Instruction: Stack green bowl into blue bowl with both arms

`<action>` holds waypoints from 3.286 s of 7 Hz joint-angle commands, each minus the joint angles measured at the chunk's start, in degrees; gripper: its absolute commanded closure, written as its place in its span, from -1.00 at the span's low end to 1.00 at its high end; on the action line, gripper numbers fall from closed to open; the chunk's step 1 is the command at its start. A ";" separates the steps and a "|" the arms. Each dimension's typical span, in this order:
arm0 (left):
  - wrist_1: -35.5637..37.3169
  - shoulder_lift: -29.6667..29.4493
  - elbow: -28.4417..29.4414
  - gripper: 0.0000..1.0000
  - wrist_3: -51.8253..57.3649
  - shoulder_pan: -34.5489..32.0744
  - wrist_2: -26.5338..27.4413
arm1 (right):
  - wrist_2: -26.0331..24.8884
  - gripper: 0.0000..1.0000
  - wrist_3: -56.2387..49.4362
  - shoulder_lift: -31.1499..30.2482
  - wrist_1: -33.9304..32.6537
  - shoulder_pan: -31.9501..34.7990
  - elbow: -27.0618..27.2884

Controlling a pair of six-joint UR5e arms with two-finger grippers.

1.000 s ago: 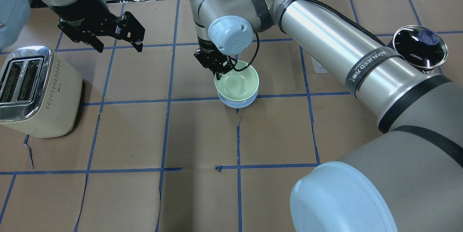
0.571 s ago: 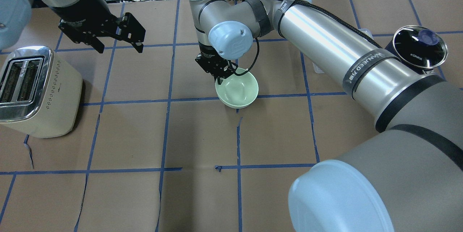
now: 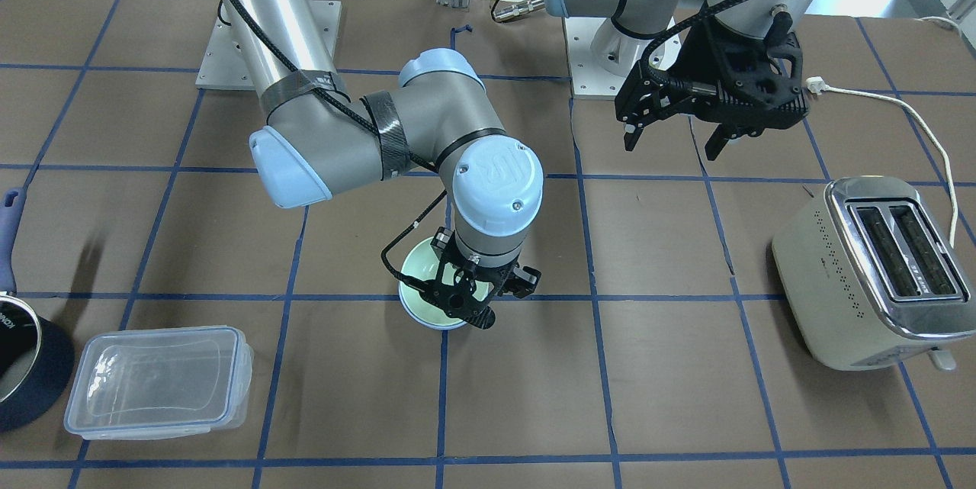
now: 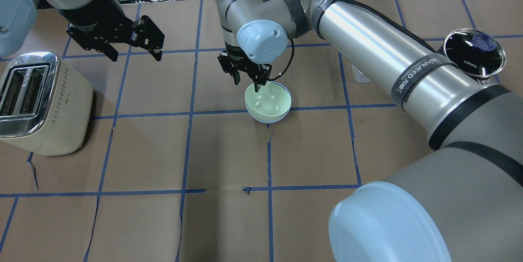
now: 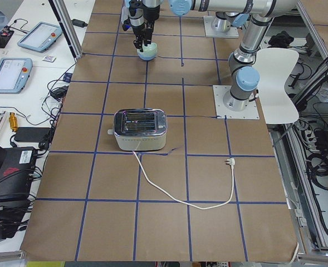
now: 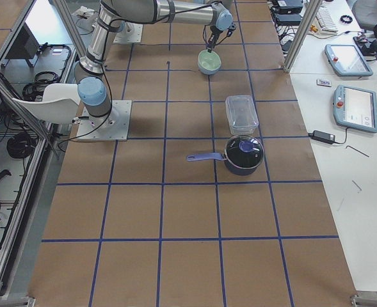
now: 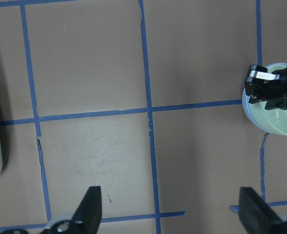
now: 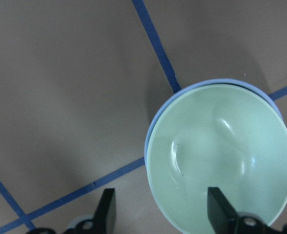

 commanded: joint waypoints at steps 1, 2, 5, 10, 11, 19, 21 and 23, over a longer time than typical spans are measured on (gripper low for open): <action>0.00 -0.02 -0.01 -1.00 0.00 0.01 0.00 | 0.17 -1.00 -1.11 -0.49 1.18 -3.31 -6.21; 0.00 0.07 -0.01 -1.00 0.00 0.01 0.00 | 0.95 -1.00 -9.83 -2.67 3.36 -7.25 -5.45; 0.00 0.07 0.08 -1.00 0.00 0.01 0.00 | -1.74 -1.00 -18.70 -10.57 16.07 -15.01 -4.21; 0.00 0.07 -0.01 -1.00 0.00 0.01 0.00 | -5.80 -1.00 -39.00 -21.81 18.16 -16.96 6.10; 0.00 0.07 -0.01 -1.00 0.00 0.01 0.00 | -5.80 -1.00 -38.66 -25.59 15.10 -17.48 11.21; 0.00 0.07 -0.01 -1.00 0.09 0.01 0.09 | -2.21 -1.00 -39.35 -35.21 8.20 -20.55 22.51; 0.00 0.07 -0.01 -1.00 0.09 0.01 0.09 | -3.07 -1.00 -42.26 -36.09 10.76 -20.83 22.59; 0.00 0.07 -0.01 -1.00 0.09 0.01 0.09 | -3.52 -1.00 -42.17 -36.35 10.85 -20.65 22.42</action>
